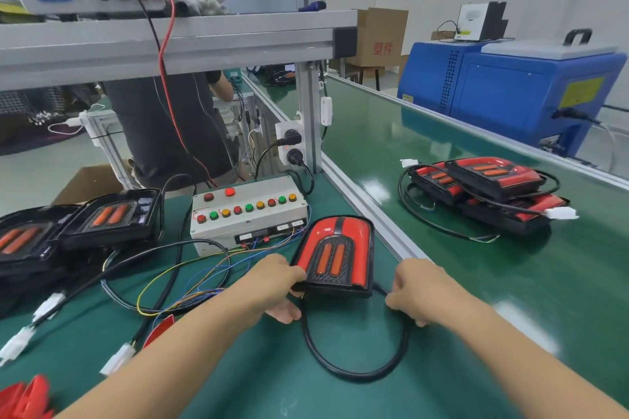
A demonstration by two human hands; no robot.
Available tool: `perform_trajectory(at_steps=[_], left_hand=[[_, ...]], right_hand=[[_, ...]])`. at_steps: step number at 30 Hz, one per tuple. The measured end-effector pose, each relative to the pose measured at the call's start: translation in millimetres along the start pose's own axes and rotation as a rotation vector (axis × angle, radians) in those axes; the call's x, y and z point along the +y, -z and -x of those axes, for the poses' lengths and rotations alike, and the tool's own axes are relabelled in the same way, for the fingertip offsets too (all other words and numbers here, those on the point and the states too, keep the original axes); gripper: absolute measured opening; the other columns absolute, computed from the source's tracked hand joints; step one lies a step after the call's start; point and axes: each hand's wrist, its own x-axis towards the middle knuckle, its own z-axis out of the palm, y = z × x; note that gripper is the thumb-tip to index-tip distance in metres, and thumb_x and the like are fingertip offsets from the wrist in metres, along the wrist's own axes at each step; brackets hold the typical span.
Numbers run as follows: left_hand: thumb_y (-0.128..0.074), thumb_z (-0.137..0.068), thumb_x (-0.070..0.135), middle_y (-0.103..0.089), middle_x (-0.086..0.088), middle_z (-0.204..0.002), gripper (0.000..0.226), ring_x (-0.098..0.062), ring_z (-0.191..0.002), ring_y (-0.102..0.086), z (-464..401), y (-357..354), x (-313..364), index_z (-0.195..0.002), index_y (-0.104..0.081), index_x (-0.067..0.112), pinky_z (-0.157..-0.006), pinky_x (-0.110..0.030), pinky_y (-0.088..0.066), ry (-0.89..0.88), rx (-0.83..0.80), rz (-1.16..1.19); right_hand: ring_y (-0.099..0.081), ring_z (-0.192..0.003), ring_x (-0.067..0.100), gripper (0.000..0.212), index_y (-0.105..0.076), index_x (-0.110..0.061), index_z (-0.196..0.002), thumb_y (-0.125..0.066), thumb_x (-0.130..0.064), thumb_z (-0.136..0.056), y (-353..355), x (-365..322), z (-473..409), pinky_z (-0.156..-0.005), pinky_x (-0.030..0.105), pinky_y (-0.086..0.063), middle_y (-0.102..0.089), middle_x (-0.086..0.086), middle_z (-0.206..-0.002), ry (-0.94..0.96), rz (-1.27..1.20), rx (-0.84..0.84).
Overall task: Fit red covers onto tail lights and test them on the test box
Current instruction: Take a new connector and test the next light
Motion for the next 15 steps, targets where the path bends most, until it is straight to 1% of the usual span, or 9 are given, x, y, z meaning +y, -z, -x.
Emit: perform_trajectory(at_steps=[2,3,4,6,7,8,10,12,15], left_hand=[[-0.049,-0.095,0.015,-0.062,-0.009,-0.085,0.012,-0.021,-0.060,-0.064,3,0,-2,-0.095,-0.053,0.004,-0.057,-0.032,-0.057,-0.019,0.014,0.038],[-0.049,-0.094,0.015,-0.062,-0.009,-0.086,0.013,-0.021,-0.061,-0.064,4,-1,-3,-0.098,-0.053,0.003,-0.059,-0.034,-0.057,-0.026,0.022,0.051],[-0.050,-0.094,0.017,-0.063,-0.009,-0.087,0.016,-0.020,-0.062,-0.065,6,-1,-6,-0.100,-0.054,0.002,-0.059,-0.034,-0.058,-0.031,0.030,0.051],[-0.053,-0.093,0.020,-0.066,-0.011,-0.088,0.021,-0.019,-0.062,-0.066,10,-2,-12,-0.101,-0.054,0.000,-0.058,-0.033,-0.058,-0.037,0.044,0.025],[-0.055,-0.093,0.021,-0.067,-0.012,-0.087,0.023,-0.018,-0.060,-0.066,11,-3,-14,-0.100,-0.055,-0.001,-0.057,-0.032,-0.058,-0.043,0.051,0.018],[-0.057,-0.092,0.022,-0.069,-0.012,-0.085,0.024,-0.018,-0.058,-0.065,13,-1,-18,-0.098,-0.055,-0.001,-0.056,-0.032,-0.058,-0.042,0.059,0.021],[-0.061,-0.090,0.022,-0.069,-0.012,-0.080,0.024,-0.017,-0.055,-0.064,15,0,-20,-0.096,-0.056,-0.001,-0.054,-0.031,-0.056,-0.052,0.065,0.037],[-0.064,-0.089,0.019,-0.067,-0.012,-0.076,0.024,-0.019,-0.053,-0.063,18,1,-17,-0.097,-0.056,-0.002,-0.053,-0.031,-0.054,-0.066,0.069,0.047],[-0.066,-0.087,0.013,-0.065,-0.015,-0.079,0.024,-0.022,-0.054,-0.059,22,-3,-11,-0.101,-0.058,-0.004,-0.051,-0.031,-0.051,-0.101,0.009,0.078]], right_hand=[[-0.054,-0.061,0.024,0.018,-0.048,-0.012,-0.068,-0.054,-0.019,-0.083,-4,-3,-8,-0.055,0.026,-0.042,-0.055,0.005,-0.067,-0.019,-0.074,0.123],[-0.057,-0.057,0.023,0.017,-0.050,-0.010,-0.070,-0.052,-0.016,-0.086,-5,-2,-15,-0.054,0.025,-0.046,-0.057,0.007,-0.066,-0.033,-0.290,0.164],[-0.060,-0.052,0.021,0.014,-0.054,-0.007,-0.078,-0.051,-0.013,-0.090,-5,-3,-20,-0.051,0.025,-0.049,-0.059,0.010,-0.067,-0.067,-0.634,0.167],[-0.062,-0.051,0.019,0.013,-0.054,-0.002,-0.099,-0.048,-0.013,-0.098,-5,-11,-22,-0.045,0.026,-0.055,-0.062,0.015,-0.074,-0.168,-1.358,0.031],[-0.063,-0.055,0.019,0.016,-0.053,-0.002,-0.103,-0.049,-0.017,-0.099,-5,-13,-20,-0.044,0.027,-0.055,-0.064,0.015,-0.078,-0.187,-1.587,-0.031],[-0.063,-0.061,0.019,0.019,-0.054,-0.004,-0.105,-0.051,-0.022,-0.099,-6,-18,-19,-0.046,0.028,-0.056,-0.065,0.014,-0.084,-0.185,-1.696,-0.083],[-0.066,-0.072,0.019,0.027,-0.059,-0.007,-0.111,-0.061,-0.027,-0.094,-10,-23,-10,-0.055,0.028,-0.057,-0.070,0.011,-0.097,-0.121,-1.678,-0.161],[-0.071,-0.077,0.019,0.039,-0.056,-0.007,-0.122,-0.068,-0.021,-0.088,-17,-26,-3,-0.065,0.029,-0.057,-0.073,0.009,-0.102,-0.058,-1.566,-0.179],[-0.073,-0.084,0.022,0.045,-0.053,-0.007,-0.131,-0.065,-0.006,-0.088,-22,-25,3,-0.073,0.032,-0.059,-0.072,0.013,-0.107,-0.044,-1.566,-0.051]])
